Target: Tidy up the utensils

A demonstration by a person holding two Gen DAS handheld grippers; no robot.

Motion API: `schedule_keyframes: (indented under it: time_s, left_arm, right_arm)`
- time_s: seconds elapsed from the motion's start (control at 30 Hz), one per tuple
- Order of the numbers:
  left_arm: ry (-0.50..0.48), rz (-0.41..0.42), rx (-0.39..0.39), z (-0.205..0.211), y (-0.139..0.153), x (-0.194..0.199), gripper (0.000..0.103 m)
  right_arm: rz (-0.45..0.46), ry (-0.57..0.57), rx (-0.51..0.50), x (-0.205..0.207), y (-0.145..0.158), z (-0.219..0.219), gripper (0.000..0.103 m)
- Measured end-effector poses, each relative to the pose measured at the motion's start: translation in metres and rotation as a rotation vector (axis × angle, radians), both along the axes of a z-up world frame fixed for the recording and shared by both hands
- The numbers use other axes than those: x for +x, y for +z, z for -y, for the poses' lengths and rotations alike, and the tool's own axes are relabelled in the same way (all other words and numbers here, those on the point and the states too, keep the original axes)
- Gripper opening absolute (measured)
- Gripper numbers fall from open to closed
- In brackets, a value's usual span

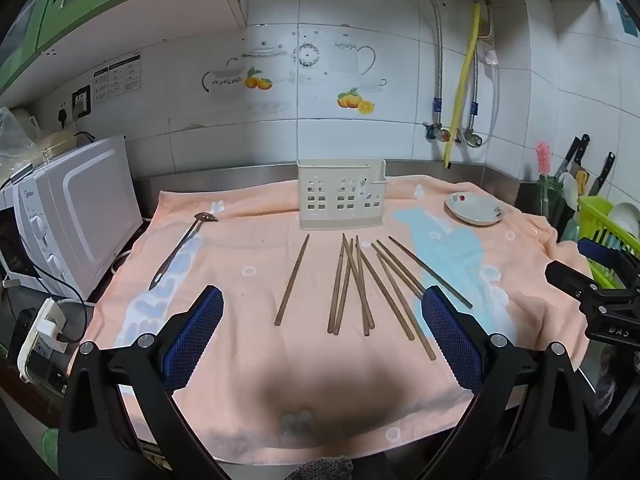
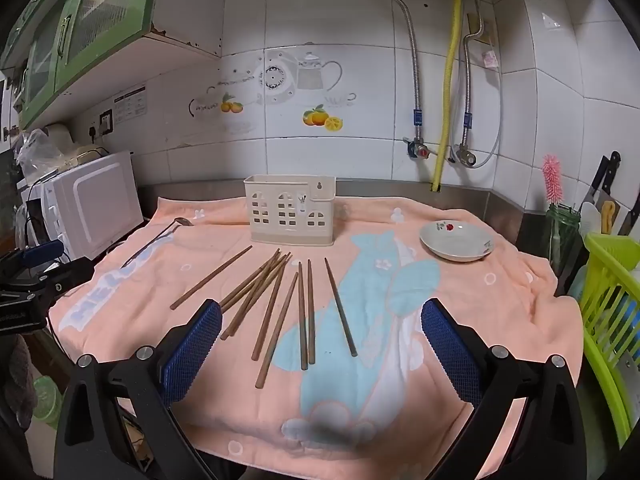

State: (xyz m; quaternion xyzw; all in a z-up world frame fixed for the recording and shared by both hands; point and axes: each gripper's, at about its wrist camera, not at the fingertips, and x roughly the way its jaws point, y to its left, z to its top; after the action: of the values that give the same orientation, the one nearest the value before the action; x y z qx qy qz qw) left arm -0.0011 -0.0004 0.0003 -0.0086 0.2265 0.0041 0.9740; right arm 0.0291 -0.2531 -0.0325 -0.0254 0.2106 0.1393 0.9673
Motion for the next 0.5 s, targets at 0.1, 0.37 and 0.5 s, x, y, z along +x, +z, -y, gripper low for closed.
schedule_keyframes:
  time_s: [0.1, 0.37, 0.5]
  left_arm:
    - [-0.004, -0.001, -0.001, 0.0008, 0.0004, -0.0015, 0.098]
    - [0.002, -0.010, 0.003, 0.0033, -0.0029, -0.0047, 0.098]
    - [0.005, -0.019, 0.002, 0.0036, -0.0068, -0.0057, 0.098]
  right_arm:
    - [0.011, -0.004, -0.014, -0.0016, 0.0013, -0.0001, 0.097]
    - [0.012, 0.001, -0.007, -0.0054, 0.0088, 0.0001, 0.097]
    - [0.015, 0.001, -0.008, -0.0047, 0.0078, -0.0009, 0.097]
